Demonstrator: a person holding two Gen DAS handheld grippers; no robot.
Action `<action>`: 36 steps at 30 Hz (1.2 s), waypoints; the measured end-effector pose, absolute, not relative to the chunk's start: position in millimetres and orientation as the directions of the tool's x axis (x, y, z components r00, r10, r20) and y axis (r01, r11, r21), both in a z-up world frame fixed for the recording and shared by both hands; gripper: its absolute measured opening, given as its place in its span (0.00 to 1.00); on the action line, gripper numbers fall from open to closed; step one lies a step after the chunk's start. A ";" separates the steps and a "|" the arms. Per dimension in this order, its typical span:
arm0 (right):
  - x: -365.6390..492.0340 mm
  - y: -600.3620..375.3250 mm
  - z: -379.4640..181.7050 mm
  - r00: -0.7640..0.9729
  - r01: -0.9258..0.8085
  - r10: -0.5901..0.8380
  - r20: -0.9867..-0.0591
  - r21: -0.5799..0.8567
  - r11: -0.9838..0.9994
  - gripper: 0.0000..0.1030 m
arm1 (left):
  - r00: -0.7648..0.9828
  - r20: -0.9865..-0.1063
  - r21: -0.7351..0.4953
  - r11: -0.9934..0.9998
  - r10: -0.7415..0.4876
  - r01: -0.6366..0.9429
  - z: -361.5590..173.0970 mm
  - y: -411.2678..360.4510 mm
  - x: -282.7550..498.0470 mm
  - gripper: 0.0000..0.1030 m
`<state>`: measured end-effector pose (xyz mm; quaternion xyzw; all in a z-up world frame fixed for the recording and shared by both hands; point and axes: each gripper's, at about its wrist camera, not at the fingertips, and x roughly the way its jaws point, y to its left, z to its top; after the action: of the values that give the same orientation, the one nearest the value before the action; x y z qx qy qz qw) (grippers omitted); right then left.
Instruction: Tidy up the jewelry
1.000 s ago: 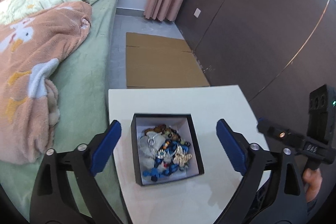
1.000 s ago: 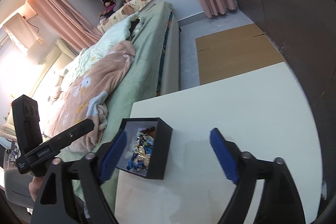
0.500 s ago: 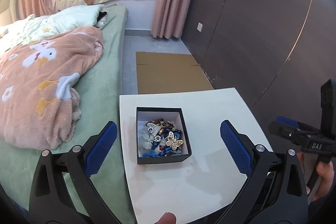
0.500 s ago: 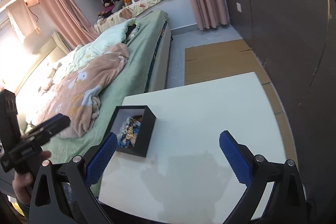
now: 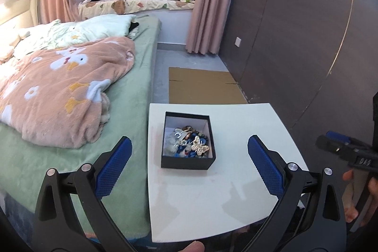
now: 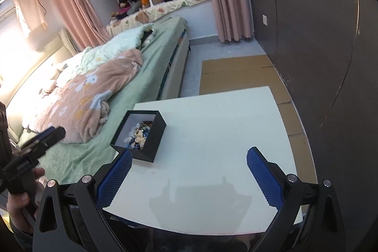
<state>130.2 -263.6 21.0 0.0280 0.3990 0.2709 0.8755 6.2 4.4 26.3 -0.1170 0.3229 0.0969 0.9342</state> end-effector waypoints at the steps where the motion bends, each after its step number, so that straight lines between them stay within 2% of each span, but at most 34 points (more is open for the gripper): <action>1: 128.7 -264.4 23.0 0.536 -0.460 0.506 -0.676 0.269 0.846 0.93 | 0.773 -0.625 -0.156 0.953 0.110 -0.261 27.0 4.6 2.7 0.95; 36: 113.2 -255.2 32.2 0.536 -0.524 0.501 -0.679 0.197 0.829 0.93 | 0.774 -0.612 -0.094 0.957 0.162 -0.275 56.6 -9.9 -24.7 0.95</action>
<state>113.2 -255.2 32.1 -0.0150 0.3826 0.2922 0.8763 -24.7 -9.9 56.6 -0.0894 0.3151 0.1164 0.9377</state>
